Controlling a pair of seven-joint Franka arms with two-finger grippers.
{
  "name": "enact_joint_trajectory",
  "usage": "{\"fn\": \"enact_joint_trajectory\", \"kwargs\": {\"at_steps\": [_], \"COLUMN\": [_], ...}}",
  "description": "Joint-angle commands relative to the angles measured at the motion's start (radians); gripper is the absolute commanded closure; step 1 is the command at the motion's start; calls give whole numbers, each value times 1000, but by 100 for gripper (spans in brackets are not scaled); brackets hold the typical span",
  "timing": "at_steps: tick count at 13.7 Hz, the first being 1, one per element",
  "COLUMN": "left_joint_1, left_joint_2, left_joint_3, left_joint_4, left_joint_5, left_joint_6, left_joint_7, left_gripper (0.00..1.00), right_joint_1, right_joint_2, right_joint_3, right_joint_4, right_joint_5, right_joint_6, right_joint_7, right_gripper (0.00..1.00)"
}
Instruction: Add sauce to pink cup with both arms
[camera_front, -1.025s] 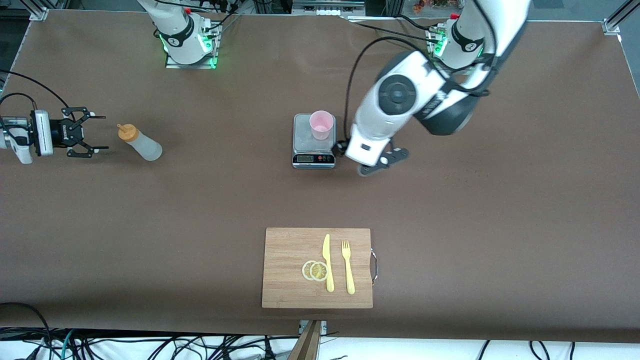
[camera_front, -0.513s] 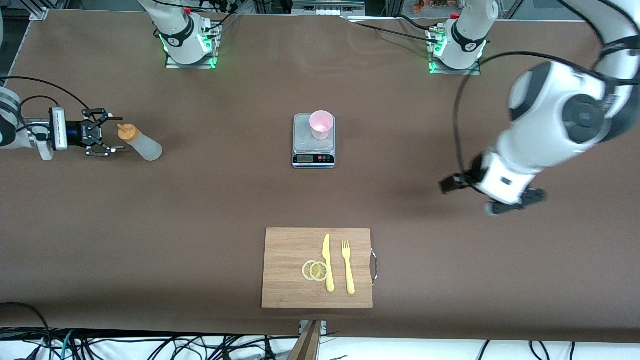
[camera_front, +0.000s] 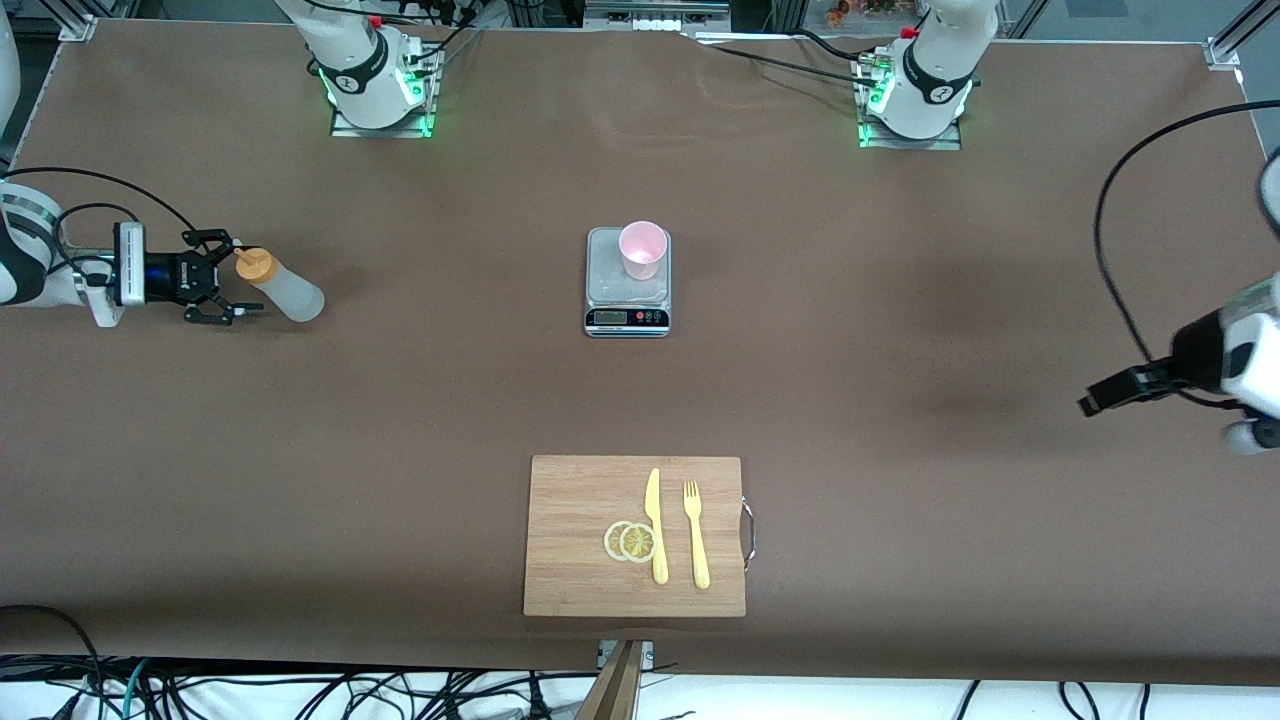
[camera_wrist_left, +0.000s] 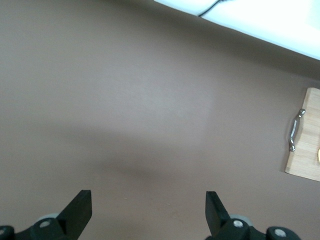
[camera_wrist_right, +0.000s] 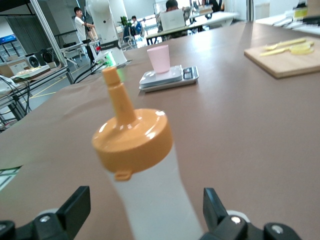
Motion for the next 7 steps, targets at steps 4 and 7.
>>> {"fn": "enact_joint_trajectory", "kwargs": {"at_steps": [4,7], "left_joint_1": [-201,-408], "left_joint_2": [-161,-262], "left_joint_3": [263,443], "left_joint_4": [-28,-33], "left_joint_5": [-39,-53], "left_joint_6": [-100,-233], "left_joint_7": [61,51], "left_gripper": [0,0], "right_joint_1": [8,11], "right_joint_2": [61,62], "right_joint_3": [19,25], "right_joint_4": [1,0], "right_joint_5": [35,35], "right_joint_6": [-5,-5], "right_joint_7": [-64,-64], "right_gripper": [0,0]}}
